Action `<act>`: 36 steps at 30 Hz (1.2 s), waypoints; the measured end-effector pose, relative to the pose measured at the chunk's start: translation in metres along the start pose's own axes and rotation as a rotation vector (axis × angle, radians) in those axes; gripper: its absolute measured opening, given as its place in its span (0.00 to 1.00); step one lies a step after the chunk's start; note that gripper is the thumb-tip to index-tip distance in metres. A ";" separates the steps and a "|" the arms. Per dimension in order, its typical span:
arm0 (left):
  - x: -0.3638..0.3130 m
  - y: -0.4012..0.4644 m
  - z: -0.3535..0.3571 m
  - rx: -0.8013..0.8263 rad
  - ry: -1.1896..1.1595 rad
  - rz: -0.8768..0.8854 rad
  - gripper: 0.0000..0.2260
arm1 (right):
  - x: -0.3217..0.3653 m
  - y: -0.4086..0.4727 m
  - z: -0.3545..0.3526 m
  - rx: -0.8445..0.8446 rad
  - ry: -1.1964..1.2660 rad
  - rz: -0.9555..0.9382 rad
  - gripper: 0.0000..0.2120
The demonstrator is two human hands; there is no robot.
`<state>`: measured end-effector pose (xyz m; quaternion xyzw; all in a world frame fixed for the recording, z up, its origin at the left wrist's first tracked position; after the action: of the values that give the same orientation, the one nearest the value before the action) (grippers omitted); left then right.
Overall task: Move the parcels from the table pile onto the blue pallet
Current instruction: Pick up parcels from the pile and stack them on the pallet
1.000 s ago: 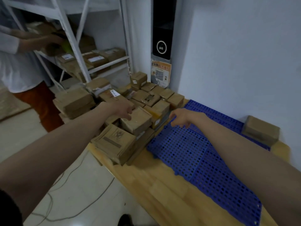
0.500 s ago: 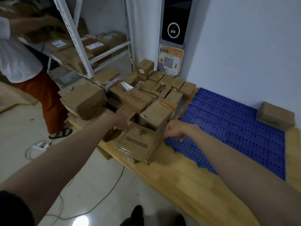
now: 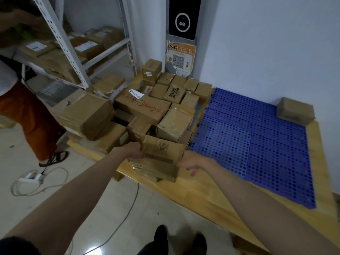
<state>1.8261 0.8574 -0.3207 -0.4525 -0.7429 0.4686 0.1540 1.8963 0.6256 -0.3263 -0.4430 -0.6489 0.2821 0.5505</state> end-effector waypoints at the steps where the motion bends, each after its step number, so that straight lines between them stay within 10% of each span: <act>1: -0.001 0.001 0.001 0.001 0.005 0.002 0.17 | -0.001 0.001 0.003 0.001 0.026 -0.015 0.27; 17: -0.060 -0.020 0.007 0.253 0.162 -0.007 0.16 | -0.036 -0.049 -0.018 0.002 0.173 -0.049 0.18; 36: -0.311 0.002 0.062 0.364 0.480 0.187 0.24 | -0.244 -0.145 -0.119 -0.193 0.334 0.045 0.19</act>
<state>1.9555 0.5694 -0.2937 -0.5814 -0.5444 0.4860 0.3597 1.9731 0.3298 -0.2882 -0.5489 -0.5625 0.1534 0.5989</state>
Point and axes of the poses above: each hand's wrist, its own y-axis towards the middle knuckle, its own z-axis out of the palm, x = y × z, the point moved 4 cm from there along y, towards the middle knuckle, and after that the axes turned 13 degrees about x, right-handed, at the moved point
